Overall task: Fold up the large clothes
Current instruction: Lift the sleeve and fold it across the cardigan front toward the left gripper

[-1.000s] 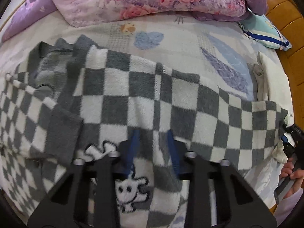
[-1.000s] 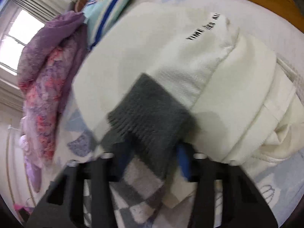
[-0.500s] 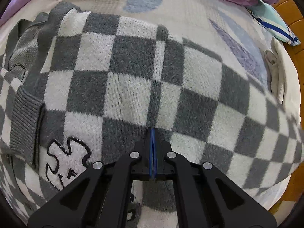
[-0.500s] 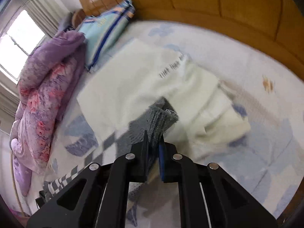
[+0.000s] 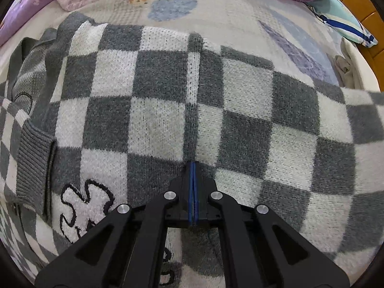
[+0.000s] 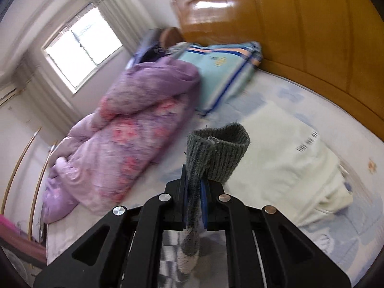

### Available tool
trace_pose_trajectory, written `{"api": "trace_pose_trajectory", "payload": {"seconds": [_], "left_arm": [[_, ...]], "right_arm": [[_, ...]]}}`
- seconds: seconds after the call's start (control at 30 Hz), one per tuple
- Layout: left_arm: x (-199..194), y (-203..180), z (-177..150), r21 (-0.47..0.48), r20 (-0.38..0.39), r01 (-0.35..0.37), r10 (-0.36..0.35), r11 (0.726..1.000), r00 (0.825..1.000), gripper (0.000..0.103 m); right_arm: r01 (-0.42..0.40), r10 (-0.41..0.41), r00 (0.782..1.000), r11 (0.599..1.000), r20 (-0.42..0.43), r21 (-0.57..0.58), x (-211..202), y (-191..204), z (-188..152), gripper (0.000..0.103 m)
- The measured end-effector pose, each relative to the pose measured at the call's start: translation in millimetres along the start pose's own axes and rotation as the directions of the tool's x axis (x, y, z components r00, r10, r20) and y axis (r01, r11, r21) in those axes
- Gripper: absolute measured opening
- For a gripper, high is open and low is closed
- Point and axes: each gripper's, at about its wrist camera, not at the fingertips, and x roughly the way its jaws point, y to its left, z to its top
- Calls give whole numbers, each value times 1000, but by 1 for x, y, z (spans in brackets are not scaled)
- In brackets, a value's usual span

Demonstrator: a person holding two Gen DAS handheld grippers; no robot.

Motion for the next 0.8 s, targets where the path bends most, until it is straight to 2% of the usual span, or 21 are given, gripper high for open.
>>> {"api": "trace_pose_trajectory", "payload": {"seconds": [0.1,0.2,0.33,0.4,0.6,0.67,0.73,0.8], "left_arm": [[2,2,2,17,3,21,-21,1000,1000,0],[2,3,3,48,-2,31,-31,998,1000,0],[-19,19,11,-15,-63,112,-112,994,992,0],[-43,36,12,-29,-40,126,-127,992,991,0],[-110,106,9,-50,43,104,-102,993,994,0],[-126,131,4,-58,55,78,-74,995,996,0],[-142,166,1,-90,67,99,-93,991,993,0],[-155,192,-2,-90,79,81,-74,993,994,0]], "right_arm": [[-53,53,999,998,4,-34,-4,38,2,8],[-56,58,998,994,12,-99,-9,80,-2,8],[-67,66,998,982,-11,-175,-11,136,-18,8],[-84,84,996,974,-10,-212,-13,162,-27,8],[-143,136,990,948,-44,-286,-6,240,-76,8],[-161,142,986,942,-83,-296,5,264,-97,8],[-198,167,978,938,-127,-286,15,286,-121,8],[-211,166,972,927,-165,-309,29,307,-147,8]]}}
